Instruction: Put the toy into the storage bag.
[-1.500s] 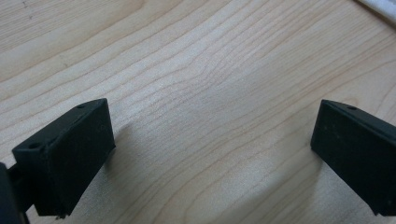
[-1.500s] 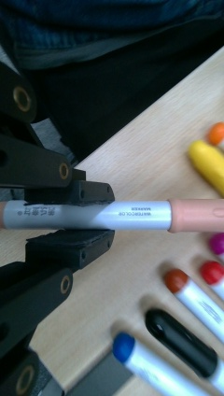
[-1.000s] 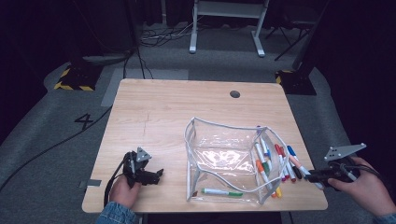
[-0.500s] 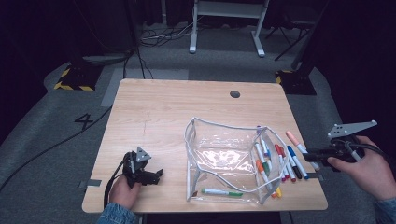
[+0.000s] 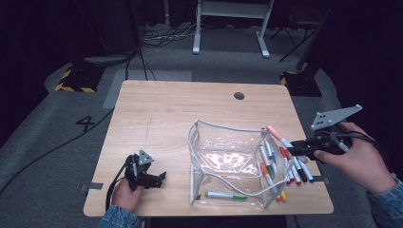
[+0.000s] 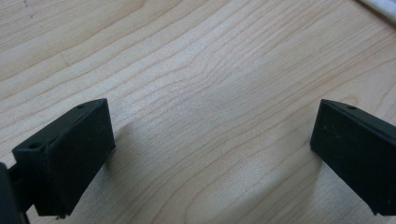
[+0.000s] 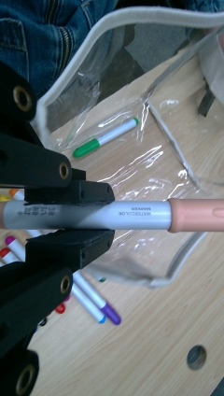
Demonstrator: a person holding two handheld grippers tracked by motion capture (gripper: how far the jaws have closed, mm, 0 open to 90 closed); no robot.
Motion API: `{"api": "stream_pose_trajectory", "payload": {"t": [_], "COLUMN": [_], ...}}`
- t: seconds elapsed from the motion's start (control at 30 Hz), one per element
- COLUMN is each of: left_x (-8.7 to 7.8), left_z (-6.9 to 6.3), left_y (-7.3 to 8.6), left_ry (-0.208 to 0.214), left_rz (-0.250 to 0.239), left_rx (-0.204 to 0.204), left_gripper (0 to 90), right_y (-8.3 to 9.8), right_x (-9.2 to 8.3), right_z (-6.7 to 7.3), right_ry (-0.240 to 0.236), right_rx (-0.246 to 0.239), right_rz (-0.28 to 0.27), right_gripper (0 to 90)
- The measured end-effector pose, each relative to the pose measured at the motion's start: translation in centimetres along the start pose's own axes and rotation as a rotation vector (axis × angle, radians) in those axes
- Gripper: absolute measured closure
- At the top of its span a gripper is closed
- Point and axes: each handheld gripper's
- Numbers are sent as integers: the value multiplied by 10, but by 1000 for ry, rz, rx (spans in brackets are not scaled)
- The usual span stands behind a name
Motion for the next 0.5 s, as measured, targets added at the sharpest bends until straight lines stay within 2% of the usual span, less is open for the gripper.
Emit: {"api": "stream_pose_trajectory", "payload": {"t": [0.13, 0.5], "left_x": [0, 0], "left_z": [0, 0], "left_y": [0, 0], "left_ry": [2, 0], "left_rz": [0, 0], "left_rx": [-2, 4], "left_gripper": [0, 0], "right_y": [-17, -45], "right_x": [13, 49], "right_z": [7, 20], "right_ry": [-32, -108], "right_rx": [-38, -103], "right_rz": [35, 110], "right_gripper": [770, 770]}}
Point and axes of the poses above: each handheld gripper's, and its own axes: x roughly forward along the jaws, y roughly out of its underside, z roughly to its left, and after that the axes turned 15 degrees about -y, right-handed
